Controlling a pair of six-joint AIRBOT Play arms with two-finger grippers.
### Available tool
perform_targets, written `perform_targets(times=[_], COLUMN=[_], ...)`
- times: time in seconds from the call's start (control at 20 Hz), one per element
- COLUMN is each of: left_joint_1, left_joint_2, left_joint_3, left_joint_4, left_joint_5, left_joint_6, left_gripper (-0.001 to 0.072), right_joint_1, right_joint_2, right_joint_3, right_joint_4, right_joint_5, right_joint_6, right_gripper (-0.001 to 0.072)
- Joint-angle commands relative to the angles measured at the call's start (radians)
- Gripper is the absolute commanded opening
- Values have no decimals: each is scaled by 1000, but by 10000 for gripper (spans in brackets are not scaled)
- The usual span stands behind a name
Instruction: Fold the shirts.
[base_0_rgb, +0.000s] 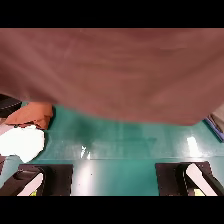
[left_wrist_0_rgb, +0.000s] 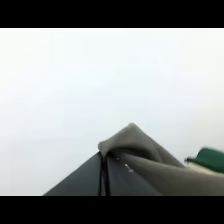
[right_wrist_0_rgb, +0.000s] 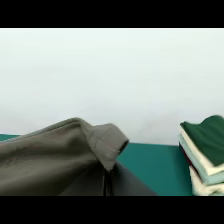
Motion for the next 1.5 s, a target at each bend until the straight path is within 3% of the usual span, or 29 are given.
perform_targets(times=[0.0, 0.25, 0.55, 0.6, 0.65, 0.7, 0.75, 0.95, 1.25, 1.45], left_joint_1=[0, 0, 1, 1, 1, 7, 21, 99, 196, 219], left_joint_2=[-116, -479, -841, -854, -855, -850, -846, -779, -430, -241], left_joint_3=[-61, -140, -149, -149, -149, -146, -134, -165, -801, -1197], left_joint_4=[17, -82, -99, -98, -94, -95, -97, -95, -55, -35], left_joint_5=[-78, -283, -368, -363, -352, -348, -370, -545, -403, -306], left_joint_6=[-27, -50, -50, -50, -50, -50, -50, -50, -42, -43], left_gripper=[23, 24, 26, 109, 474, 620, 542, 537, 537, 537], right_joint_1=[128, 471, 565, 564, 553, 538, 521, 468, 497, 534], right_joint_2=[-94, -305, -589, -609, -620, -622, -621, -555, -295, -170], right_joint_3=[-99, -358, -404, -404, -404, -404, -401, -439, -782, -925], right_joint_4=[-63, -520, -523, -501, -480, -454, -420, -361, -360, -358], right_joint_5=[50, 64, -31, -54, -74, -90, -88, 43, 38, -52], right_joint_6=[35, 118, 126, 126, 125, 125, 125, 64, 18, 19], right_gripper=[17, 16, 18, 21, 91, 307, 360, 359, 359, 359])
